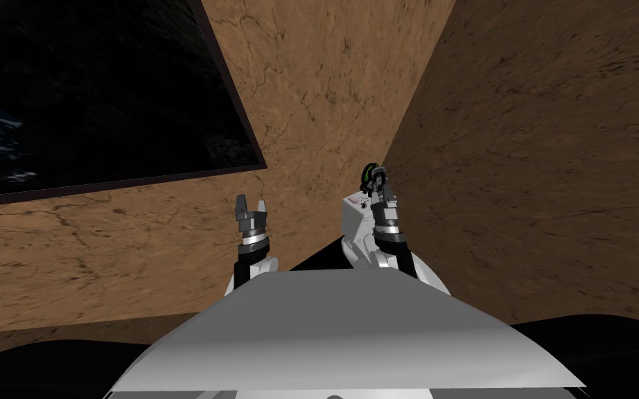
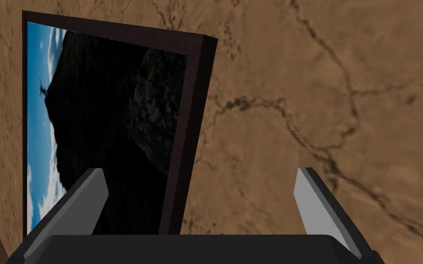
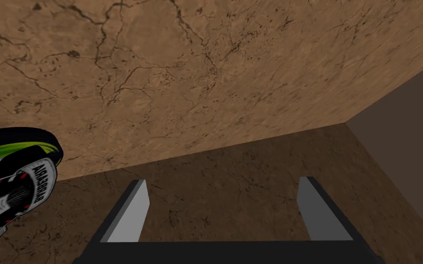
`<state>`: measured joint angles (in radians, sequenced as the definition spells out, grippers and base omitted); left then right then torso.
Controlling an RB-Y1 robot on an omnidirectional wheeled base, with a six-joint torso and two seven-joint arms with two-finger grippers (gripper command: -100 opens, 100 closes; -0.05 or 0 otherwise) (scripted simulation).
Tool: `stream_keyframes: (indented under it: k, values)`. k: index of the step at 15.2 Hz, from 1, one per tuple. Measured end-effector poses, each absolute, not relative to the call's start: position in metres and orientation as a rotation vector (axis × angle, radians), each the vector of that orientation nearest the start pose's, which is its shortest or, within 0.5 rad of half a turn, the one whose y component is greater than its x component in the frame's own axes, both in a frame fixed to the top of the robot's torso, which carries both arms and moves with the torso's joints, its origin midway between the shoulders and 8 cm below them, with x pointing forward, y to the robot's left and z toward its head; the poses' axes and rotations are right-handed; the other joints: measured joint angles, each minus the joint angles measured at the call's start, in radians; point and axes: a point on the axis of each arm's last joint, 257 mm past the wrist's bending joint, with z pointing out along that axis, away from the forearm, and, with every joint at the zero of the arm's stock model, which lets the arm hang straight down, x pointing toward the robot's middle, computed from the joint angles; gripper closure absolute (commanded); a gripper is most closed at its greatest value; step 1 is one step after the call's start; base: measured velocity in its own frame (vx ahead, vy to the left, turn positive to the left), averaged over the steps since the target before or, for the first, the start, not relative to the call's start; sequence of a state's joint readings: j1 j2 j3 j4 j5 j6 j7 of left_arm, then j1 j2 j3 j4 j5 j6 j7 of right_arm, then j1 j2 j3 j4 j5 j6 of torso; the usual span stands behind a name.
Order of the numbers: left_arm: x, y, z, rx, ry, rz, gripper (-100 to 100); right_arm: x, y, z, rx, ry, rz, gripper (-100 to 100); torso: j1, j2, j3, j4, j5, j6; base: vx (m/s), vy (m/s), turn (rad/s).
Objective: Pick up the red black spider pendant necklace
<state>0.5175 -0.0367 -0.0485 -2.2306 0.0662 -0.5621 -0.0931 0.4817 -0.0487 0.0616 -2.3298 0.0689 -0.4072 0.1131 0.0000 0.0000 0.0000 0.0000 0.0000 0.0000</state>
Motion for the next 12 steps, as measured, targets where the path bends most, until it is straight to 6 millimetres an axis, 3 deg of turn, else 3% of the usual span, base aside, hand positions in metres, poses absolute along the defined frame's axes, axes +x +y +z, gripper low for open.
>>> stream_keyframes:
  k: [12]
  values:
    - [0.342, 0.278, 0.008, -0.702, 0.565, -1.293, 0, 0.377, -0.213, -0.015, 0.306, 1.037, 1.021, -100, 0.000, 0.000, 0.000, 0.000, 0.000, 0.000, -0.002, 0.006, 0.029]
